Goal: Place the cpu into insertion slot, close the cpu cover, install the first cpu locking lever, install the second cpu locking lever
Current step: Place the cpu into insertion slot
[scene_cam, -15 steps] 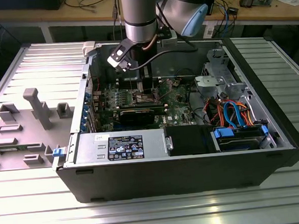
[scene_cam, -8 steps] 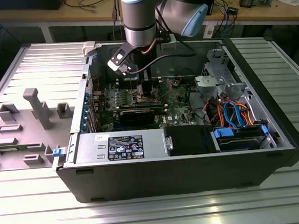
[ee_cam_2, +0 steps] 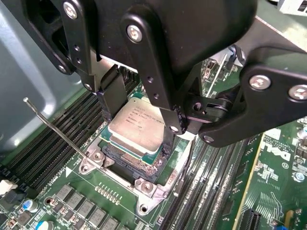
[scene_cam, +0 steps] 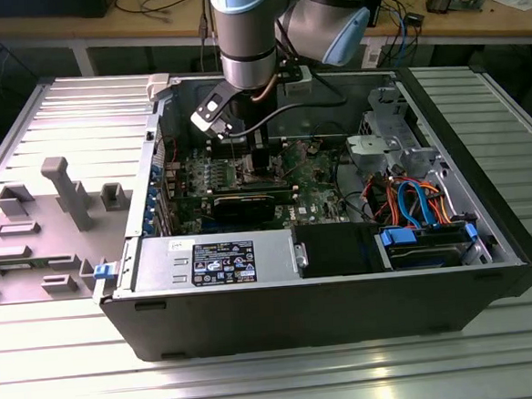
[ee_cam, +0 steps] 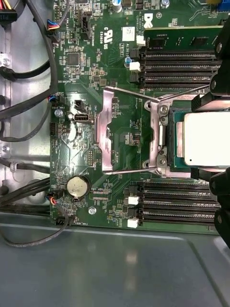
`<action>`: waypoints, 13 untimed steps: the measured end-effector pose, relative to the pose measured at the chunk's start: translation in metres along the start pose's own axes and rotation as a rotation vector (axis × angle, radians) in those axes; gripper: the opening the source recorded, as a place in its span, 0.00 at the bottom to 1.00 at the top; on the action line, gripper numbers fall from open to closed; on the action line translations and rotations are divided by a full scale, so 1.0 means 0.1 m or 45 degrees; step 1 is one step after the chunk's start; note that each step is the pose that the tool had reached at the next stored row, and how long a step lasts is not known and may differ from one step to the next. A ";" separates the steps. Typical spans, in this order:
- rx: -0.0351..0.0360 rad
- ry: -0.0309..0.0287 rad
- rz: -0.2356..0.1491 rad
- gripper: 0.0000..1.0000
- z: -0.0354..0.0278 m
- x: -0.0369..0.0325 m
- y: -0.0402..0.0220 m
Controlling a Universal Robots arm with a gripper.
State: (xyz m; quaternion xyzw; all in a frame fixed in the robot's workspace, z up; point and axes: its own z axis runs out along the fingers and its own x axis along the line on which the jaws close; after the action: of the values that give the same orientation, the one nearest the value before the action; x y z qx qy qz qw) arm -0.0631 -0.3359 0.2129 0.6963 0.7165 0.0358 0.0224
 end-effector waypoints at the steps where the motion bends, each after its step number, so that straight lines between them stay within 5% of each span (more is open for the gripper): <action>1: 0.0001 -0.0002 0.000 0.55 0.011 0.000 -0.001; 6: 0.0007 -0.0072 0.002 0.55 0.111 -0.003 -0.020; 13: 0.0007 -0.0100 0.017 0.55 0.112 -0.015 -0.021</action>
State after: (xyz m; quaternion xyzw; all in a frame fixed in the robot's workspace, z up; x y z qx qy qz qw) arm -0.0643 -0.3373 0.2016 0.7011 0.7119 0.0330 0.0248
